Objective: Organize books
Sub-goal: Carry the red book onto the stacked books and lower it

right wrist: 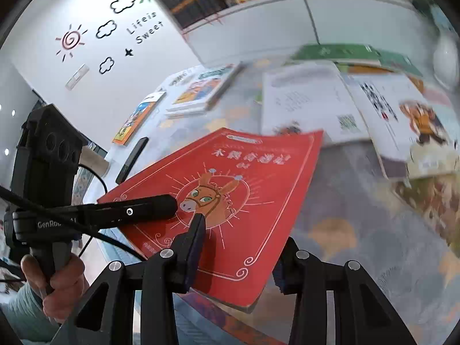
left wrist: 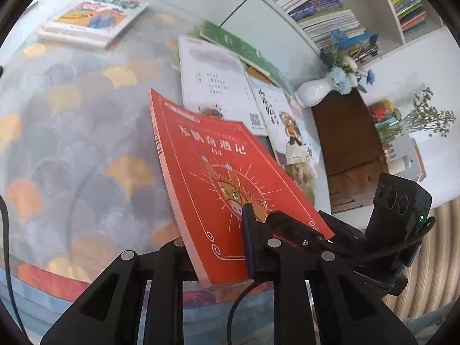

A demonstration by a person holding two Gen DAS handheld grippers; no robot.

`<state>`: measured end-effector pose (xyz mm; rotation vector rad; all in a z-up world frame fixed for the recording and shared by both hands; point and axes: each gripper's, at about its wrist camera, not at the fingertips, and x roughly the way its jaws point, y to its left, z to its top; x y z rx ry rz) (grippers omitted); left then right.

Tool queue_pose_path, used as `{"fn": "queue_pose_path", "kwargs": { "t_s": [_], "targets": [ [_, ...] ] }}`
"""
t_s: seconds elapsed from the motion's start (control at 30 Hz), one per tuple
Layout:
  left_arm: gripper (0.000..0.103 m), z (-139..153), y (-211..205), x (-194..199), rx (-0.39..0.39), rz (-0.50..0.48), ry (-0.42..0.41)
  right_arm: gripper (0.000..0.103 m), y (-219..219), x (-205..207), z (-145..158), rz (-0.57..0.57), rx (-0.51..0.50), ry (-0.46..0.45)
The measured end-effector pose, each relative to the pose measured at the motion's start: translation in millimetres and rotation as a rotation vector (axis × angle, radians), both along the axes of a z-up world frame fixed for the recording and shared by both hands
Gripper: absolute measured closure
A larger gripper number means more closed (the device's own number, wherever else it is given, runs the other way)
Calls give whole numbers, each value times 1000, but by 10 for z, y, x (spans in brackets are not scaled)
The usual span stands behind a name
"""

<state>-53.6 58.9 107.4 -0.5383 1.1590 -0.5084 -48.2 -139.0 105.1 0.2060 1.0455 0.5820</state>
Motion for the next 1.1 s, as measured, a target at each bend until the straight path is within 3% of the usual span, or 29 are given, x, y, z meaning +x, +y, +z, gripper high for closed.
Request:
{"fn": "queue_pose_path", "kwargs": {
  "t_s": [0.23, 0.47, 0.7, 1.1],
  "targets": [
    [87, 283, 616, 179, -40, 32, -68, 62, 643, 268, 340, 30, 29, -66],
    [87, 302, 1363, 838, -9, 60, -117, 62, 1494, 961, 376, 41, -18, -111],
    [85, 39, 1880, 1652, -2, 53, -106, 62, 1997, 1736, 156, -80, 8, 0],
    [80, -426, 2209, 2654, -57, 17, -27, 62, 2401, 2695, -196, -172, -50, 107]
  ]
}}
